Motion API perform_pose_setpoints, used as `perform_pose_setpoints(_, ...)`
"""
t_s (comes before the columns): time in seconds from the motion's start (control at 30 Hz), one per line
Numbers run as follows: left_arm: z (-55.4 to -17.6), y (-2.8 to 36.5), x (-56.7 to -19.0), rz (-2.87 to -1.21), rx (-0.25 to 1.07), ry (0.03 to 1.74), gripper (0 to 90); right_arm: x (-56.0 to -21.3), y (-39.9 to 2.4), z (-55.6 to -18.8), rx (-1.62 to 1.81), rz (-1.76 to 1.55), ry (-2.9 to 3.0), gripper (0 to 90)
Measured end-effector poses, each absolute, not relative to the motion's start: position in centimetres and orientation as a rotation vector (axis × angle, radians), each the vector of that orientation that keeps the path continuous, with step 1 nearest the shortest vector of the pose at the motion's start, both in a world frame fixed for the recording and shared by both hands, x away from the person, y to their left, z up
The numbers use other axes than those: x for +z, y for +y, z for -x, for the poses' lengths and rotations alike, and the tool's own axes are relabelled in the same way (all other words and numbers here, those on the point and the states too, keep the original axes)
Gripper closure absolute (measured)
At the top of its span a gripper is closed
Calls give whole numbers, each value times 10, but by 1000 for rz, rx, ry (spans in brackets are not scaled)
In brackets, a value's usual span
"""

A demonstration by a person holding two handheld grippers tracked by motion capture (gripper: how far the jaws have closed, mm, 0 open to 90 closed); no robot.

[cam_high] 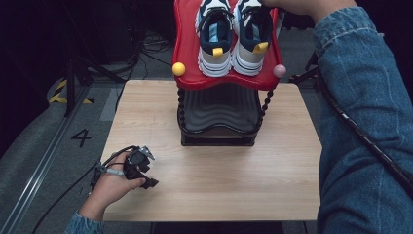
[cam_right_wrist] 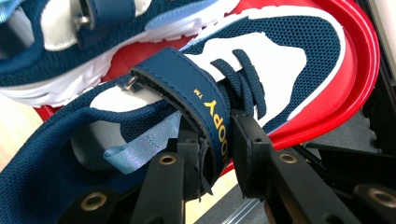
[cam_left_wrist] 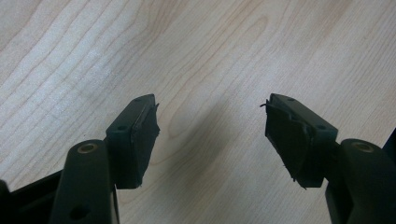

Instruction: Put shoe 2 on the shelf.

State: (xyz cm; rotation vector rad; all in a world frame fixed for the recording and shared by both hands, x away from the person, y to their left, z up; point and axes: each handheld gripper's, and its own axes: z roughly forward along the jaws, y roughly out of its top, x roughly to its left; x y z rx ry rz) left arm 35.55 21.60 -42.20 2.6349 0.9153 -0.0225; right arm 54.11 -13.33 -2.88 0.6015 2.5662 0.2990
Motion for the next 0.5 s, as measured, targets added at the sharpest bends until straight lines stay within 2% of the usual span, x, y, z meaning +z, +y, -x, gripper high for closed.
perform_pose_setpoints(0.27, -357, 213, -423, -2644, -20, 913, 352, -32, -135, -537, 318, -579, 2571, 740)
perform_pose_setpoints(0.37, -358, 212, -424, -2643, -25, 908, 352, -32, -138, -536, 387, -608, 2572, 660)
perform_pose_setpoints(0.5, -358, 212, -425, -2640, -23, 916, 350, -26, -149, -527, 496, -631, 2557, 600)
